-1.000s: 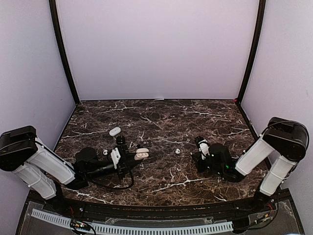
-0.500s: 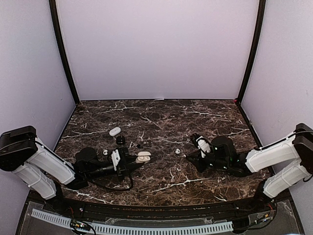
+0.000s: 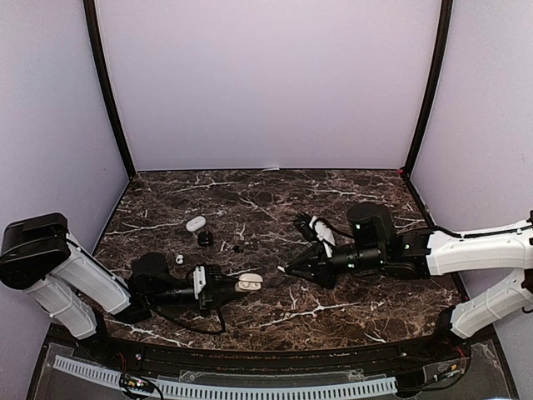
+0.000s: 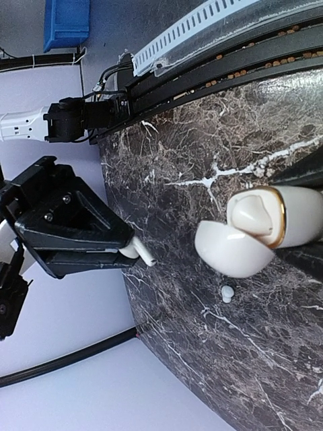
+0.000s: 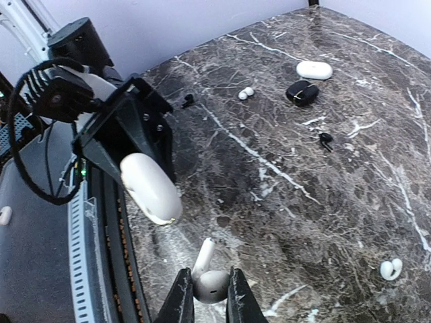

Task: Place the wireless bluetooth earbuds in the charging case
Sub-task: Insert the right earbud into the right side groove of the charging case.

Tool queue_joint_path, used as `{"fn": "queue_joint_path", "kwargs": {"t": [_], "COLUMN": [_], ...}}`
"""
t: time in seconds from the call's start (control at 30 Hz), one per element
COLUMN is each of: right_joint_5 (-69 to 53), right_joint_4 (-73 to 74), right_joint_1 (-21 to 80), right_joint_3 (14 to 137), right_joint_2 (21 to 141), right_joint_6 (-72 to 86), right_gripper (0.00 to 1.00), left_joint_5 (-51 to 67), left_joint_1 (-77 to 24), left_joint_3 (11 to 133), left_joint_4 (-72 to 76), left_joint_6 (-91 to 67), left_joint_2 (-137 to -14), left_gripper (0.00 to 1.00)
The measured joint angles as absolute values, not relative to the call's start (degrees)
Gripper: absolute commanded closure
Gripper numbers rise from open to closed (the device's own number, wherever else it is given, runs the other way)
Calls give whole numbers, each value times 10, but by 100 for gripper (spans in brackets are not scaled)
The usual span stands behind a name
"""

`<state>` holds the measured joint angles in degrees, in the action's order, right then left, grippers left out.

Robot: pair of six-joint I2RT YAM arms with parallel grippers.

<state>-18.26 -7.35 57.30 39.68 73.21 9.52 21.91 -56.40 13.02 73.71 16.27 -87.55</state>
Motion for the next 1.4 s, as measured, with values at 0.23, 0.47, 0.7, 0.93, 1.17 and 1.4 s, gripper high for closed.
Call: {"fn": "queue_joint_path", "kwargs": {"t": [0.23, 0.47, 0.7, 0.93, 1.17, 1.4], "right_joint_5": [-234, -251, -258, -260, -260, -249], "right_joint_4": [-40, -27, -36, -41, -42, -36], "right_joint_1": [595, 609, 613, 618, 619, 619], "right_joint_3": [422, 434, 444, 462, 481, 500], "right_joint_2": [735, 747, 771, 806, 827, 842], "right_joint_6": [126, 133, 143, 143, 141, 136], "right_gripper": [98, 98, 99, 99, 99, 100], "left_joint_5": [222, 222, 223, 230, 233, 236], "left_joint_1": [-564, -564, -564, -564, -564, -564], "left_joint_3": [130, 130, 130, 129, 129, 128], "left_joint_4": [738, 741, 743, 750, 750, 750], "left_joint_6": [170, 169, 169, 169, 169, 169], "left_joint_2": [-882, -882, -882, -882, -882, -882], "left_gripper": [87, 87, 87, 87, 87, 87]}}
